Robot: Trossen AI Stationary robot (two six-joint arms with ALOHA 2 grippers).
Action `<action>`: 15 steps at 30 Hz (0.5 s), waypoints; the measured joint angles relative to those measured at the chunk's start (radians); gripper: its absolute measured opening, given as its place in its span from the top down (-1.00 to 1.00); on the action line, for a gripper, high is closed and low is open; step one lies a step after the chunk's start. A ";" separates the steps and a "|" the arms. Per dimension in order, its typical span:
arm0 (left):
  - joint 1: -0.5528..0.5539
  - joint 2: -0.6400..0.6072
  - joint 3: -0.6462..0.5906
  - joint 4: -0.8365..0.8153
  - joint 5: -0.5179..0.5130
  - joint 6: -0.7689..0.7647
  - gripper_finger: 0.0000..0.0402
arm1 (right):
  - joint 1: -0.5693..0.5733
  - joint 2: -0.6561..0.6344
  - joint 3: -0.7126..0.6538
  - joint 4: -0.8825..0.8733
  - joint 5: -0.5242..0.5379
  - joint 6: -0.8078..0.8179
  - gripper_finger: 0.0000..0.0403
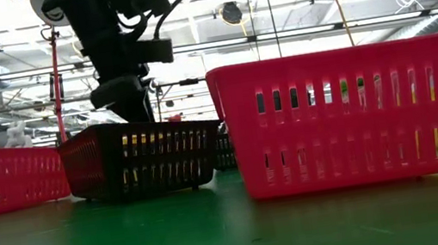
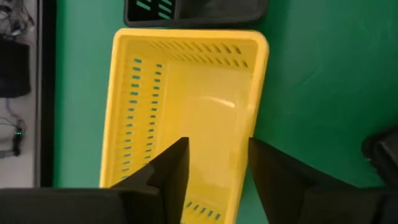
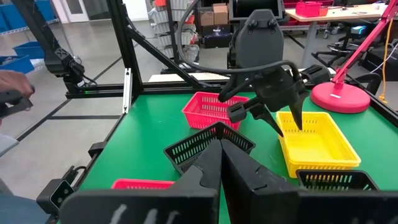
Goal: Stack baskets by color
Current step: Stack the bottom left yellow bin on top of the top left yellow bin
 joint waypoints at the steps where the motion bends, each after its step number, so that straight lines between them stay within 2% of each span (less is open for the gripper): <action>1: 0.000 0.000 0.000 0.002 0.009 -0.007 0.13 | 0.000 0.000 0.000 0.000 0.000 0.000 1.00; 8: -0.001 0.000 0.000 0.005 0.018 -0.063 0.07 | 0.000 0.000 0.000 0.000 0.000 0.000 1.00; 15: -0.025 0.000 0.001 0.067 0.054 -0.064 0.22 | 0.000 0.000 0.000 0.000 0.001 -0.004 1.00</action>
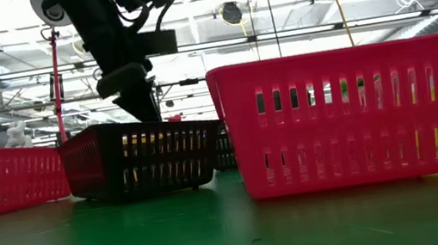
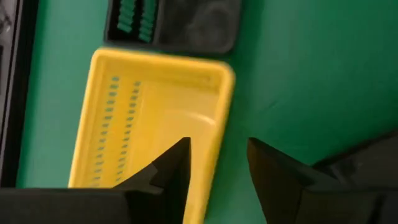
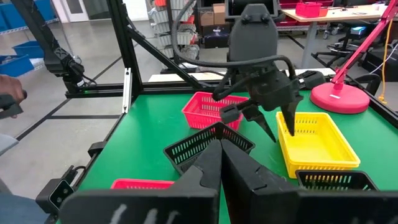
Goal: Stack baskets by color
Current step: Stack the bottom left yellow bin on top of the top left yellow bin
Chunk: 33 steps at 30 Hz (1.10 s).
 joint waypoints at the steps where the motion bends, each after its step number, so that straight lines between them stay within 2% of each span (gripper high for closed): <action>1: -0.005 0.000 0.000 0.009 0.004 0.011 0.26 | 0.000 0.000 0.000 0.000 0.000 0.000 1.00; 14: -0.025 0.000 -0.014 0.113 0.027 0.098 0.97 | 0.000 0.000 0.000 0.000 0.000 0.000 1.00; 19: -0.018 0.000 -0.035 0.143 0.008 0.101 0.94 | 0.000 0.000 0.000 0.000 0.000 0.001 1.00; 25: -0.006 0.000 -0.079 0.217 0.041 0.120 0.98 | 0.000 0.000 0.000 0.000 0.000 0.002 1.00; 33: 0.014 0.000 -0.081 0.220 0.044 0.123 0.93 | 0.000 0.000 0.000 0.000 0.000 0.000 1.00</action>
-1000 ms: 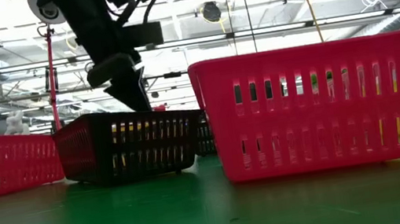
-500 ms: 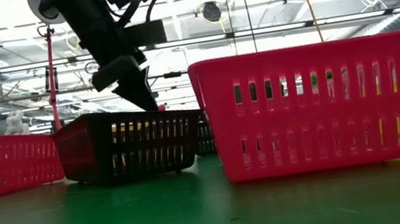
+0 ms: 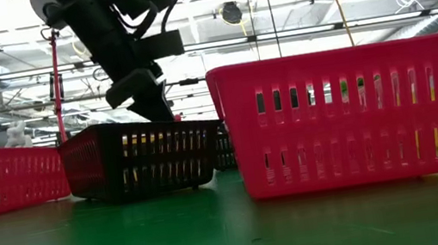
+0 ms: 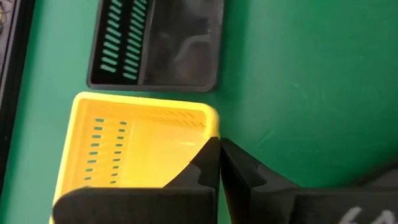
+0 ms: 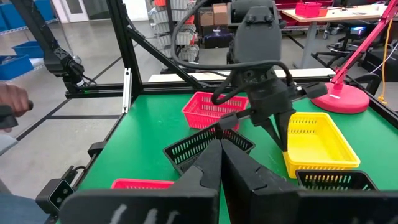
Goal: Stack baskets by color
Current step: Stack the bottom left yellow bin on top of the top left yellow bin, then stack the bottom right black bin on top of the top black bin
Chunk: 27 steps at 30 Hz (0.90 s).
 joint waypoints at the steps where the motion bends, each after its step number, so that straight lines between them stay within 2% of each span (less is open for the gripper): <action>1: 0.005 0.000 0.000 0.000 0.000 0.002 0.94 | 0.000 0.000 0.000 0.000 0.000 0.000 1.00; 7: 0.027 0.000 0.000 0.005 0.047 0.009 0.97 | 0.000 0.000 0.000 0.000 0.000 0.000 1.00; 12: 0.027 0.000 0.000 0.010 0.050 0.012 0.92 | 0.000 0.000 0.000 0.000 0.000 0.000 1.00; 21: 0.044 0.011 -0.001 0.021 0.051 0.024 0.96 | 0.000 0.000 0.000 0.000 0.000 -0.001 1.00; 27: 0.035 -0.072 0.012 0.000 0.050 0.025 0.93 | 0.000 0.000 0.000 0.000 0.000 0.002 1.00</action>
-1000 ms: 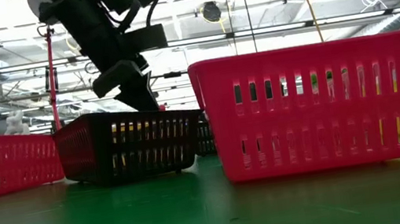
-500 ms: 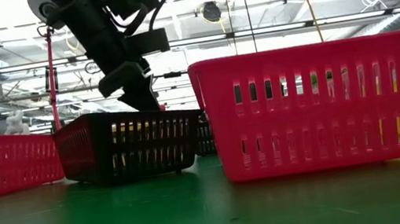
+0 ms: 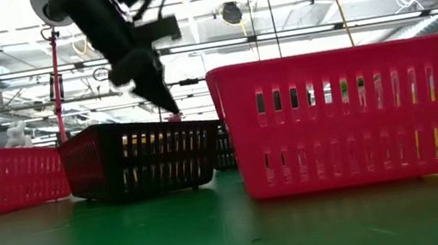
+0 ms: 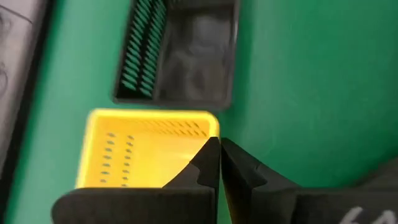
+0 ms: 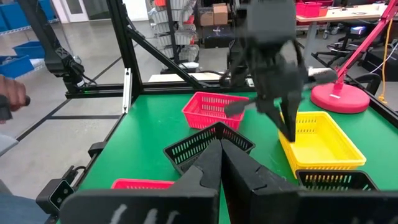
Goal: Stack baskets by color
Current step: Stack the bottom right black bin on top of the top black bin
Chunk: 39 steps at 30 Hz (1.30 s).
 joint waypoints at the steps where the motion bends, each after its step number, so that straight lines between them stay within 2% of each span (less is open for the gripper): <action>1: -0.005 -0.021 0.004 0.001 0.000 0.000 0.94 | 0.000 0.000 0.000 0.000 0.000 0.000 1.00; 5: -0.032 -0.125 0.007 0.008 0.000 0.003 0.98 | 0.003 0.011 0.000 0.000 0.007 0.031 1.00; 11: -0.074 -0.240 0.008 -0.020 -0.001 0.002 0.92 | 0.003 0.061 0.041 -0.007 0.074 0.128 1.00; 15: -0.098 -0.263 0.008 -0.032 -0.001 0.006 0.96 | 0.044 0.160 0.192 -0.109 0.073 0.140 1.00; 21: -0.118 -0.265 0.008 -0.037 0.000 0.006 0.95 | 0.089 0.392 0.512 -0.440 0.074 0.109 1.00; 27: -0.134 -0.266 0.008 -0.122 0.000 -0.027 0.88 | 0.106 0.574 0.790 -0.720 0.078 0.197 1.00; 33: -0.169 -0.265 0.008 -0.204 0.002 -0.052 0.87 | 0.125 0.681 0.939 -0.889 0.037 0.294 1.00; 39: -0.201 -0.265 0.008 -0.221 0.002 -0.054 0.87 | 0.174 0.729 0.958 -0.963 -0.033 0.437 1.00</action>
